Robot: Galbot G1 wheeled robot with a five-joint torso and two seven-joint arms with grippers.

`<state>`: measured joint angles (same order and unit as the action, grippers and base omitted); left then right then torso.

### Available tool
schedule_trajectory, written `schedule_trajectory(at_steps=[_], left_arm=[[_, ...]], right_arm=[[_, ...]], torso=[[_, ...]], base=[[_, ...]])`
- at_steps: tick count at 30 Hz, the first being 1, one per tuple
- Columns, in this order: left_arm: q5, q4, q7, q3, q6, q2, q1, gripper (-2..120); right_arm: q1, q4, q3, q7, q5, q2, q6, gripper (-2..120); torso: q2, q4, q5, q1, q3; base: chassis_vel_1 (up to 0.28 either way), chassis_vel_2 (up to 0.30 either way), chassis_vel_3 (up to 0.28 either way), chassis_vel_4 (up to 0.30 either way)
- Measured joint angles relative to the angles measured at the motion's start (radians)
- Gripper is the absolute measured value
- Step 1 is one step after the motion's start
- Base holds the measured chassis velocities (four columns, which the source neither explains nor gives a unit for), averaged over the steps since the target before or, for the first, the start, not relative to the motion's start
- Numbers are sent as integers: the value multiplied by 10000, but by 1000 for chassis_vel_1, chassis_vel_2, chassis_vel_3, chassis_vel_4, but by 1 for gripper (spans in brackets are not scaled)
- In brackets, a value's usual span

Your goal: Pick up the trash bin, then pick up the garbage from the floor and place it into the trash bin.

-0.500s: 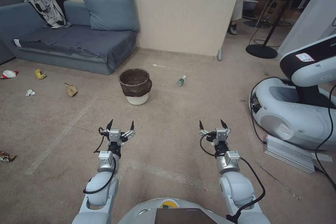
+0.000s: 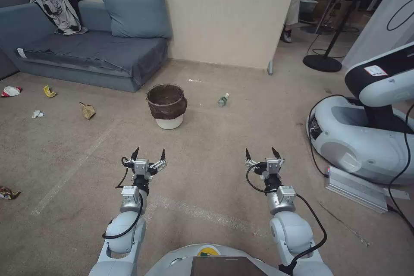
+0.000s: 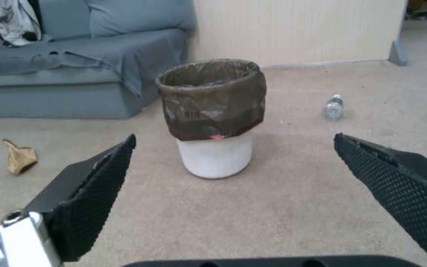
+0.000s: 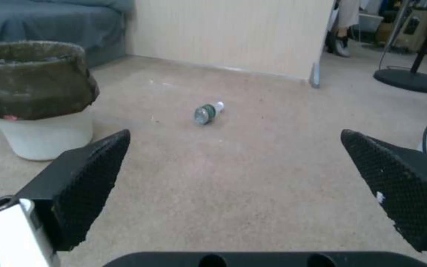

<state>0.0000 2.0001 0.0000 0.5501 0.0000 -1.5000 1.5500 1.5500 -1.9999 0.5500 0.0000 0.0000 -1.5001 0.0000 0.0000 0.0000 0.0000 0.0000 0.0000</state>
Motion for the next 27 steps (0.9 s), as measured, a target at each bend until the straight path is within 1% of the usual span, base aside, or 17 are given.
schedule_trajectory(at_steps=[10,12,13,14,16,17,20,21,22,23,24,26,27], left_arm=[[-1,1,0,4,3,1,6,100],[-39,238,2,153,79,35,163,100],[-39,238,2,153,79,35,163,100],[-88,525,-5,331,167,86,348,100],[-252,1356,-29,853,444,237,882,100],[-252,1356,-29,853,444,237,882,100],[-505,2624,-74,1635,866,453,1701,100],[-505,2624,-74,1635,866,453,1701,100],[-581,2992,-92,1867,993,523,1943,100],[-628,3177,-120,2020,1117,561,2098,100],[-646,3226,-129,2068,1199,569,2165,100],[-648,3244,-131,2086,1243,574,2184,100],[-648,3256,-133,2091,1264,576,2191,100]], right_arm=[[0,0,1,0,0,0,0,100],[108,-243,137,6,4,-91,-31,100],[108,-243,137,6,4,-91,-31,100],[234,-544,303,18,13,-197,-64,100],[592,-1379,765,62,72,-502,-179,100],[592,-1379,765,62,72,-502,-179,100],[1161,-2698,1496,140,181,-987,-348,100],[1161,-2698,1496,140,181,-987,-348,100],[1245,-2894,1610,139,224,-1050,-393,100],[1306,-2990,1660,49,321,-1087,-501,100],[1342,-3029,1683,-44,379,-1108,-600,100],[1353,-3052,1690,-91,400,-1110,-656,100],[1357,-3060,1691,-126,409,-1110,-695,100]], torso=[[0,0,0,0,0],[-1,0,-1,0,1],[-1,0,-1,0,1],[0,-2,0,0,0],[0,0,-1,0,0],[0,0,-1,0,0],[0,-1,-3,0,0],[0,-1,-3,0,0],[1,-4,-4,0,-1],[1,0,6,-1,-2],[1,4,0,0,0],[1,1,-6,-1,-1],[1,1,-1,0,-1]], base=[[0,0,0,0],[0,0,0,0],[0,0,0,0],[0,0,0,0],[0,0,0,0],[0,0,0,0],[0,0,0,0],[0,0,0,0],[0,0,0,0],[0,0,0,0],[0,0,0,0],[0,0,0,0],[0,0,0,0]])
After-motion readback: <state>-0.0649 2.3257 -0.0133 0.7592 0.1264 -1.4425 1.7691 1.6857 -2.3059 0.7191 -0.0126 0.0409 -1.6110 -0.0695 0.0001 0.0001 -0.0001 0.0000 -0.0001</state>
